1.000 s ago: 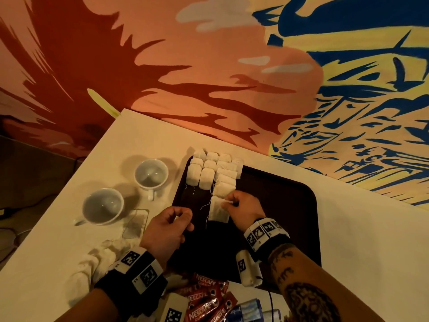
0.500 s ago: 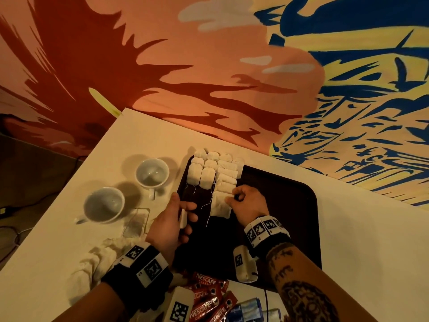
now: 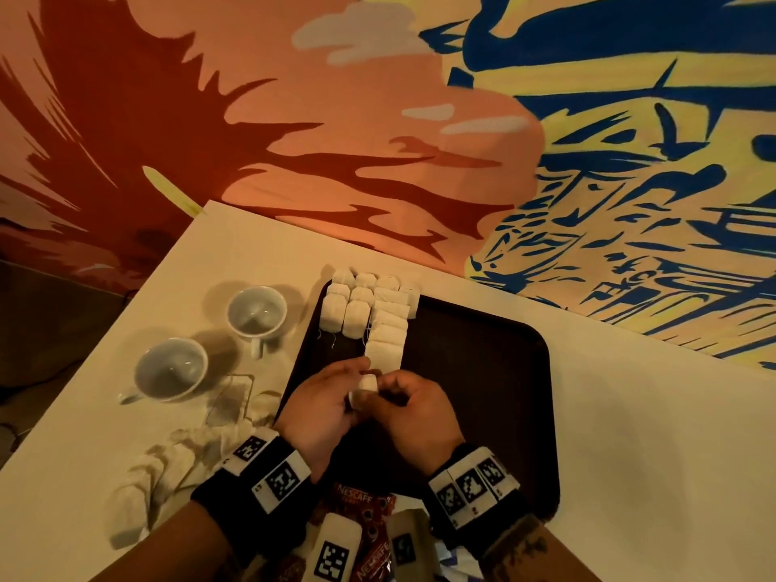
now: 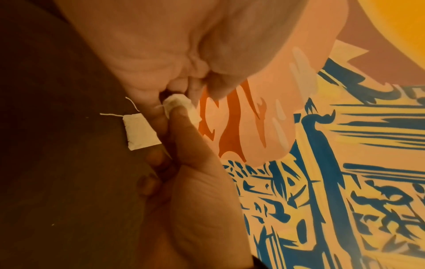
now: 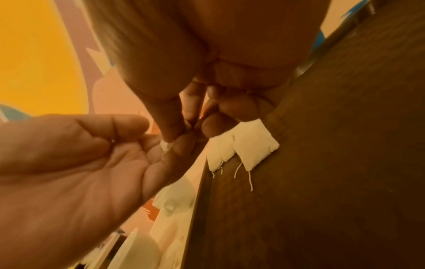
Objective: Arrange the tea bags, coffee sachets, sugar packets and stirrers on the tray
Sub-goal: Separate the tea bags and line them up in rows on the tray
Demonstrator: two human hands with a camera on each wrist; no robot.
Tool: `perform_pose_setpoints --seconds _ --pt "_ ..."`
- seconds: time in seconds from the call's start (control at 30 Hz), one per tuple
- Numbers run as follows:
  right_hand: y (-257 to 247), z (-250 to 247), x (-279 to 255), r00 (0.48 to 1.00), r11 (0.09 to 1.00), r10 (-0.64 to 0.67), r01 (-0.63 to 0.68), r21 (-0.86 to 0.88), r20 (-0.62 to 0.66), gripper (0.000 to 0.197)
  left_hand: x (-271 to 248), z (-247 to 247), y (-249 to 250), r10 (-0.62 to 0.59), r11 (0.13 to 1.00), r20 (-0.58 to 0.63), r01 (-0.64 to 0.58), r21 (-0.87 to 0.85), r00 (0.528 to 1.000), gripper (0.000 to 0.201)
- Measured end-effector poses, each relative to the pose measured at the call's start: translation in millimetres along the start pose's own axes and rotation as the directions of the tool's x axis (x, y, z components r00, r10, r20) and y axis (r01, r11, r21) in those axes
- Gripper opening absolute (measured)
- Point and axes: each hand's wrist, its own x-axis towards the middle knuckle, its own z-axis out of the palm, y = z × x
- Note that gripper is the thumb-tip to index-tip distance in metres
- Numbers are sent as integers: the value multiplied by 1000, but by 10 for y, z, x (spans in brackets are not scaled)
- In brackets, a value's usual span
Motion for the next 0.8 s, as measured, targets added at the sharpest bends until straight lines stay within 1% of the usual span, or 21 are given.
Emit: perform_pose_setpoints --seconds 0.07,0.13,0.23,0.3,0.37,0.43,0.57,0.67,0.73,0.8 --pt "34 -36 -19 999 1000 -21 22 17 -31 7 -8 1 -28 6 999 1 -6 48 1000 39" --pt "57 -63 -53 999 999 2 1 51 -51 3 -44 19 -49 46 988 -37 -40 151 998 40" --pt "58 -118 -117 997 986 62 -56 157 -38 11 -126 30 -101 74 979 -5 -72 193 997 42" --pt "41 -148 -126 997 987 67 -62 145 -29 14 -159 31 -110 103 972 0 -100 213 995 39" --pt "32 -171 -115 999 994 45 -43 99 -20 16 -175 30 -125 127 971 -3 -124 206 992 37" --pt "11 -184 -103 999 997 34 -34 67 0 18 -188 30 -139 167 963 -1 -163 216 986 39" --pt "-47 -182 -146 998 1000 8 -9 29 59 21 -193 21 -146 263 912 -41 -234 338 964 40" --pt "-91 -177 -173 997 1000 0 0 -5 76 30 -180 4 -155 339 880 -94 -280 382 936 32" --pt "-112 -165 -204 996 998 -42 40 39 75 28 -186 -20 -137 358 870 -118 -285 402 926 27" --pt "-95 -141 -233 987 989 -134 128 74 92 27 -195 -44 -111 348 865 -108 -275 419 931 23"
